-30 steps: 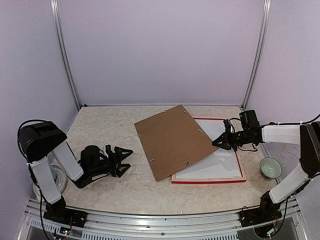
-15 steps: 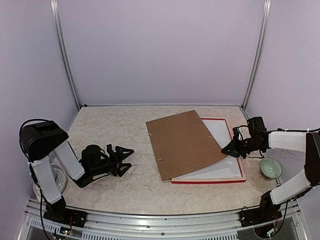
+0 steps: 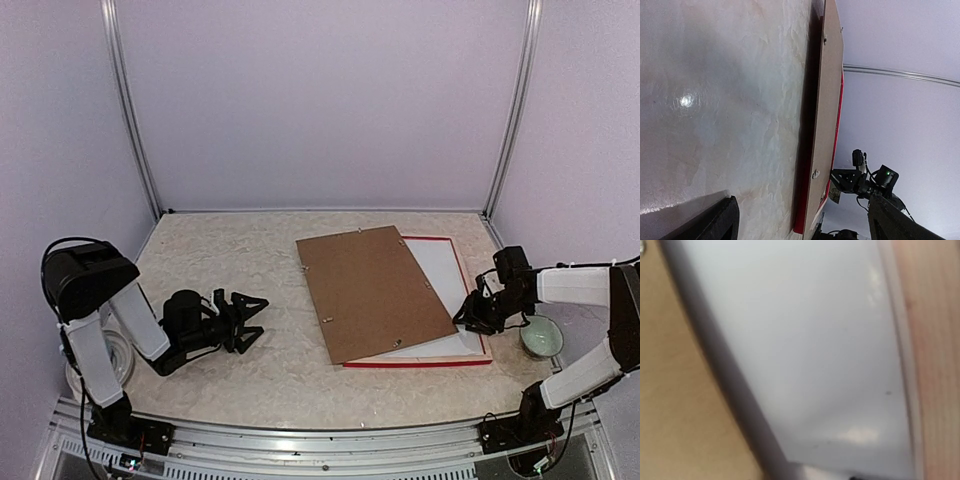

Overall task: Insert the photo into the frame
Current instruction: Place the backboard on the frame body.

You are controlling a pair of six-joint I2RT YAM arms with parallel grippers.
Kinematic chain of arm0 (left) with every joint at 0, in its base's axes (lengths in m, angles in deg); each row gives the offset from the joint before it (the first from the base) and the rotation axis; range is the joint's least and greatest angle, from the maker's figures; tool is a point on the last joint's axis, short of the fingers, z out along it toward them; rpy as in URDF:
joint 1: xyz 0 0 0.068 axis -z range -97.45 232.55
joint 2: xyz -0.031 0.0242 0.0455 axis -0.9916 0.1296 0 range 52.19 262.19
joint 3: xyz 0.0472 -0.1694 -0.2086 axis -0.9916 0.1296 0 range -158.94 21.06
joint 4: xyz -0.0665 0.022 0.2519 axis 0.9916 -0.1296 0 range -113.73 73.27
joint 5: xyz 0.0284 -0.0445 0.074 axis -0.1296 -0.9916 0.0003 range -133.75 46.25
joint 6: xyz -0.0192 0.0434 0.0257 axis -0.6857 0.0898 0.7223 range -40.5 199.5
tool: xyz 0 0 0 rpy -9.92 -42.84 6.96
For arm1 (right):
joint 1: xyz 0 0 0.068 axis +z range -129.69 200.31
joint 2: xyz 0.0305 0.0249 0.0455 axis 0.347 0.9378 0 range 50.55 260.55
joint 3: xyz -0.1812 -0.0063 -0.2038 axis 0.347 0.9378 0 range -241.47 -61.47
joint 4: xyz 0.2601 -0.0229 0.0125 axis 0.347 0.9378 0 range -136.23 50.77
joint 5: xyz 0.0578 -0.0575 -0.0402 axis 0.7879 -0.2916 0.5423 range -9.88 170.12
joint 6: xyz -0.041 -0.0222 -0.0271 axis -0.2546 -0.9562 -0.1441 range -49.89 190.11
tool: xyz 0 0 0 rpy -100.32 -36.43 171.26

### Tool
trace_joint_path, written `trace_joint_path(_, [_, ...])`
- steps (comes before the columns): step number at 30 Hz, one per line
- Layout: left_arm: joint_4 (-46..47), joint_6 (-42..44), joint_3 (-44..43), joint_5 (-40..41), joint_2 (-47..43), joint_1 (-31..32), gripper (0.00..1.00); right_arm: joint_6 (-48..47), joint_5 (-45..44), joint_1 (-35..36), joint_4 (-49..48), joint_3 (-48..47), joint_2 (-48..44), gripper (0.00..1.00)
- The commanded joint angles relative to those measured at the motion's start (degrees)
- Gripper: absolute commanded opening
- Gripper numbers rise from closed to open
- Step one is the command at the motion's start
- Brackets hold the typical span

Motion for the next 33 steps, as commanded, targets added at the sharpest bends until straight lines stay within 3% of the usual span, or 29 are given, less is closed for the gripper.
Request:
trace_joint_path(1, [0.5,-0.5,0.4,-0.7,1.9,0.4,0.88,-0.5,-5.3,-0.6,4.2,-0.6,-1.7,0.50])
trace_joint_path(9, [1.9,-0.9,0.8,-0.7,2.8,0.4,0.88,0.3,-9.0,-1.5,6.9,-6.5,-5.0,0.73])
trace_joint_path(21, [0.3,0.0,1.8,-0.2,0.6,0.4,0.88,-0.4,-3.7,-9.2,-0.7,-13.7,6.2,0.80])
trace_joint_path(33, [-4.1,1.9,1.9,0.8,-3.3,0.4,0.88,-1.0,6.0,-9.8,-9.4,-19.1,20.1,0.86])
